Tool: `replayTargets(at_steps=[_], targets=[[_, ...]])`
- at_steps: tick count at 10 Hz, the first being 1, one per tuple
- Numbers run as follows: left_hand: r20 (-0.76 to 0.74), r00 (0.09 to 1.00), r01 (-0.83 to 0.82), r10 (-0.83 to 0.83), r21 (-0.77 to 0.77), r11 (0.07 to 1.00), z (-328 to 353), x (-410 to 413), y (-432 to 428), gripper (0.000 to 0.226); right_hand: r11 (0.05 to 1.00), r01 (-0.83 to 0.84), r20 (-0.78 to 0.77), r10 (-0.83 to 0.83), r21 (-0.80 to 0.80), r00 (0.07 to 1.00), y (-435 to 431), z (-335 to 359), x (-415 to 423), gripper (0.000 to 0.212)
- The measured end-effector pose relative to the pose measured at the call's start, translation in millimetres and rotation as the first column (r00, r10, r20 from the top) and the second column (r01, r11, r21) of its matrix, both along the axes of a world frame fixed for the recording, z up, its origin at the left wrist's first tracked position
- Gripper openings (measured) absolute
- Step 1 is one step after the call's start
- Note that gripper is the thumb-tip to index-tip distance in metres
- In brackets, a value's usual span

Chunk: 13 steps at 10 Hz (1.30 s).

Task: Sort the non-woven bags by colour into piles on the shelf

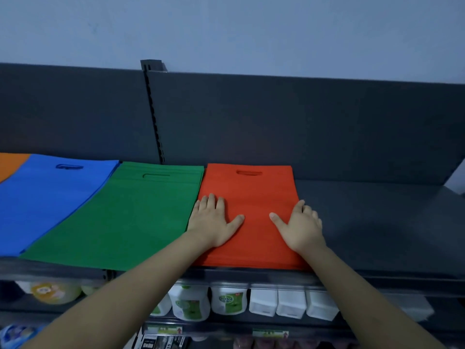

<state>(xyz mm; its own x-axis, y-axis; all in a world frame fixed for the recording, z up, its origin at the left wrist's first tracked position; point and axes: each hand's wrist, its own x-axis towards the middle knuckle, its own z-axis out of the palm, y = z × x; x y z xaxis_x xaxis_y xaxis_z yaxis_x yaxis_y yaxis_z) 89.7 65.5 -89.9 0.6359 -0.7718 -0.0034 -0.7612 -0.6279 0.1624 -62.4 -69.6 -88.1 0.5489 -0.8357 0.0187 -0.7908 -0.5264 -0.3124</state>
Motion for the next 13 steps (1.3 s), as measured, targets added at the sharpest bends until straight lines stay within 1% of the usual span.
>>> replayTargets(at_steps=[1, 2, 3, 4, 5, 8, 9, 10, 12, 13], targets=[[0.036, 0.999, 0.022, -0.024, 0.038, 0.999, 5.1, -1.6, 3.5, 0.088, 0.999, -0.033, -0.039, 0.033, 0.006, 0.999, 2.8, 6.1, 1.4, 0.092], [0.036, 0.998, 0.059, -0.061, 0.054, 0.997, 7.5, -2.5, 4.7, 0.090, 0.999, -0.031, -0.119, 0.027, -0.033, 0.992, 11.0, 12.2, 3.3, 0.086], [-0.026, 0.996, 0.086, -0.085, 0.065, 0.994, 4.3, 0.4, 3.8, 0.090, 1.000, -0.010, -0.158, 0.009, -0.006, 0.987, 21.0, 9.7, 4.8, 0.087], [-0.042, 0.996, 0.084, -0.082, 0.050, 0.995, -1.7, 2.7, 4.1, 0.090, 0.998, 0.010, -0.094, -0.004, 0.064, 0.996, 25.1, 2.5, 5.2, 0.087], [-0.038, 0.996, 0.080, -0.079, 0.030, 0.996, -3.3, 3.2, 4.6, 0.090, 0.996, 0.021, -0.076, -0.014, 0.089, 0.997, 23.9, 2.3, 5.4, 0.087], [-0.003, 0.997, 0.078, -0.078, -0.009, 0.997, -2.2, 1.1, 4.4, 0.086, 0.997, 0.017, -0.066, -0.012, 0.069, 0.998, 22.1, 0.7, 4.5, 0.086], [0.021, 0.997, 0.068, -0.069, 0.016, 0.998, 2.4, -0.7, 2.7, 0.085, 0.999, 0.001, -0.059, 0.002, 0.045, 0.998, 19.8, -1.9, 3.6, 0.083], [0.070, 0.995, 0.063, -0.067, 0.054, 0.997, 10.4, -3.1, 6.3, 0.085, 1.000, -0.013, -0.088, 0.012, -0.010, 0.996, 19.9, -1.8, 3.4, 0.080], [0.114, 0.989, 0.089, -0.097, 0.071, 0.993, 23.6, -10.1, 35.3, 0.084, 0.996, -0.052, -0.160, 0.040, -0.076, 0.986, 26.9, 13.6, -1.3, 0.074], [0.219, 0.971, 0.079, -0.094, 0.076, 0.994, 36.2, -1.7, 51.9, 0.084, 0.984, -0.052, -0.171, 0.022, -0.170, 0.985, 39.5, 22.4, -1.4, 0.072]])
